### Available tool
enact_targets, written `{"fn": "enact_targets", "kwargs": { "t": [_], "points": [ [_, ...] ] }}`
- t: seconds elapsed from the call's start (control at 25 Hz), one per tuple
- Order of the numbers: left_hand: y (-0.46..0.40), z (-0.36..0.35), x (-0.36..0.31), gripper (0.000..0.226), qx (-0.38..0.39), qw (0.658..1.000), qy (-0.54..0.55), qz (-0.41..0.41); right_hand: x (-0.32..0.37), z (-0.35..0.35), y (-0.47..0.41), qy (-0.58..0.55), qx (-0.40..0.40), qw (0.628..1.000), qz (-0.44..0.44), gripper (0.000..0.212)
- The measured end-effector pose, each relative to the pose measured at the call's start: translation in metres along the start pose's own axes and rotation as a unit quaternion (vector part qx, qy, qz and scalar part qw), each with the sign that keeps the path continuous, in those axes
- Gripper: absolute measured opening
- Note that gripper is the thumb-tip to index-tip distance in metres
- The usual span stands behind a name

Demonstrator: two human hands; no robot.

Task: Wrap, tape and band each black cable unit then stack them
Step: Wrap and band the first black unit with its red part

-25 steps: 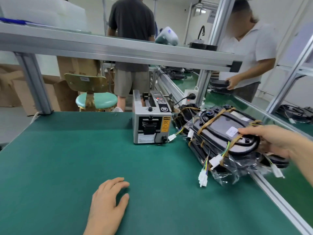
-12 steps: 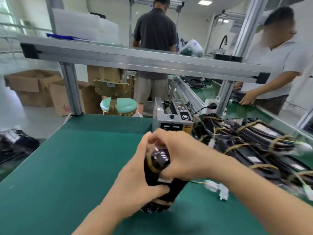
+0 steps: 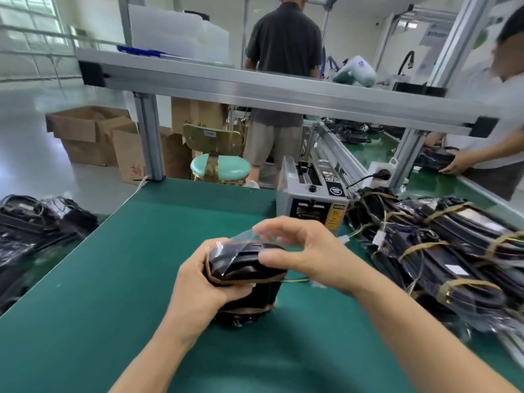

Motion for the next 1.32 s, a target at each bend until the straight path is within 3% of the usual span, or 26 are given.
{"fn": "enact_targets", "kwargs": {
  "t": [0.08, 0.16, 0.24, 0.32, 0.36, 0.44, 0.52, 0.6, 0.68, 0.8, 0.92, 1.12, 1.32],
  "points": [
    [0.0, 0.001, 0.001, 0.062, 0.001, 1.0, -0.011, 0.009, 0.004, 0.001, -0.006, -0.073, -0.042, 0.996, 0.01, 0.007],
    [0.005, 0.002, -0.008, 0.073, -0.003, 0.998, -0.055, 0.0, 0.002, 0.005, -0.014, -0.093, -0.08, 0.992, -0.011, 0.021],
    [0.012, -0.002, -0.037, 0.091, 0.0, 0.985, -0.146, -0.089, -0.01, 0.001, -0.025, -0.081, -0.071, 0.992, -0.071, 0.032],
    [0.017, -0.015, -0.064, 0.094, 0.034, 0.947, -0.245, -0.206, -0.028, -0.009, -0.033, -0.065, -0.024, 0.985, -0.16, 0.022],
    [0.015, -0.019, -0.068, 0.089, 0.055, 0.934, -0.27, -0.226, -0.036, -0.015, -0.036, -0.067, -0.002, 0.978, -0.196, 0.018],
    [0.007, -0.017, -0.066, 0.074, 0.076, 0.942, -0.259, -0.198, -0.043, -0.022, -0.04, -0.098, 0.014, 0.972, -0.214, 0.025],
    [0.001, -0.01, -0.058, 0.066, 0.086, 0.962, -0.212, -0.151, -0.049, -0.026, -0.041, -0.174, 0.016, 0.963, -0.205, 0.009],
    [-0.001, -0.006, -0.051, 0.061, 0.096, 0.972, -0.175, -0.12, -0.065, -0.029, -0.034, -0.285, 0.006, 0.931, -0.229, 0.009],
    [-0.004, -0.003, -0.045, 0.056, 0.095, 0.978, -0.152, -0.104, -0.093, -0.015, -0.024, -0.29, -0.053, 0.921, -0.256, 0.017],
    [-0.001, 0.012, -0.046, 0.059, 0.019, 0.979, -0.16, -0.123, -0.127, 0.041, -0.001, -0.184, -0.233, 0.92, -0.256, 0.013],
    [0.006, 0.026, -0.046, 0.064, -0.089, 0.962, -0.213, -0.145, -0.152, 0.086, 0.023, -0.203, -0.411, 0.856, -0.241, 0.014],
    [0.016, 0.018, -0.051, 0.049, -0.151, 0.929, -0.279, -0.193, -0.167, 0.102, 0.005, -0.248, -0.508, 0.79, -0.237, 0.011],
    [0.017, 0.012, -0.056, 0.04, -0.161, 0.919, -0.291, -0.215, -0.181, 0.113, -0.009, -0.216, -0.567, 0.754, -0.251, 0.01]
  ]
}}
Point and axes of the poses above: each hand's wrist, its own y-axis away from the middle knuckle, its own z-axis out of the back of the hand, x = y × z, the point moved 10 cm from there along -y, towards the middle knuckle, and after that the axes turned 6 degrees about -y, right-handed, at the moved point
